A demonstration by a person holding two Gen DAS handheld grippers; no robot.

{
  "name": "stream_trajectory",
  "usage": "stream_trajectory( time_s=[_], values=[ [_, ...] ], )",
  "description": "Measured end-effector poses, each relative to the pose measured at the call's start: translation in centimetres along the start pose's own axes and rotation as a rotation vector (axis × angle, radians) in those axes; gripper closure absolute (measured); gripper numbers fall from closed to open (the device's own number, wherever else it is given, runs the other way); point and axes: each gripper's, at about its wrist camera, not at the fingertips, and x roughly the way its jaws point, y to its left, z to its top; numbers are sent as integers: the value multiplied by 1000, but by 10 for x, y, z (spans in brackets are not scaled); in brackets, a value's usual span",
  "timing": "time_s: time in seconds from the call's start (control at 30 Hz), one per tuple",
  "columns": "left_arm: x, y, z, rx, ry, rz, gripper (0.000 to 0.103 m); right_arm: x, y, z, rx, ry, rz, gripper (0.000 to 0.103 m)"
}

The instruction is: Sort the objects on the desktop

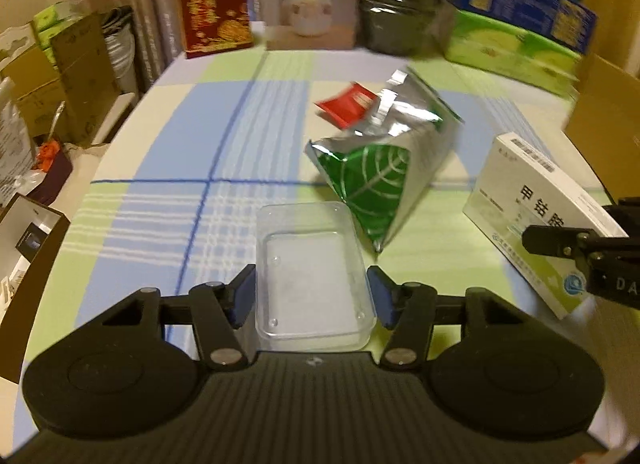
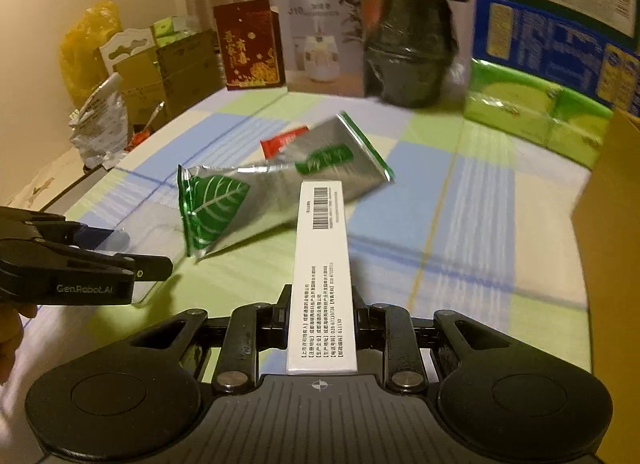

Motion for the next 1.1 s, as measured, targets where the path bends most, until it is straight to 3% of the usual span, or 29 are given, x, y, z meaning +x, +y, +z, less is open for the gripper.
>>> stream_trajectory(
  time_s=[0.2, 0.4, 0.47, 0.6, 1.1],
  values=[
    [-35, -32, -17, 50, 4, -91, 49, -36, -1, -30, 51, 16, -31, 81],
    [-57, -64, -42, 39, -10, -137, 49, -61, -2, -55, 95, 23, -48, 81],
    [-57, -69, -46, 36, -8, -131, 49, -62, -2, -58, 93, 33, -46, 78],
    [-54, -71, -46, 41, -11, -111, 43, -62, 0, -56, 80, 22, -53, 58],
    [-38, -71, -48, 61, 15, -88, 42, -49, 1, -54, 53, 37, -61, 58]
  ],
)
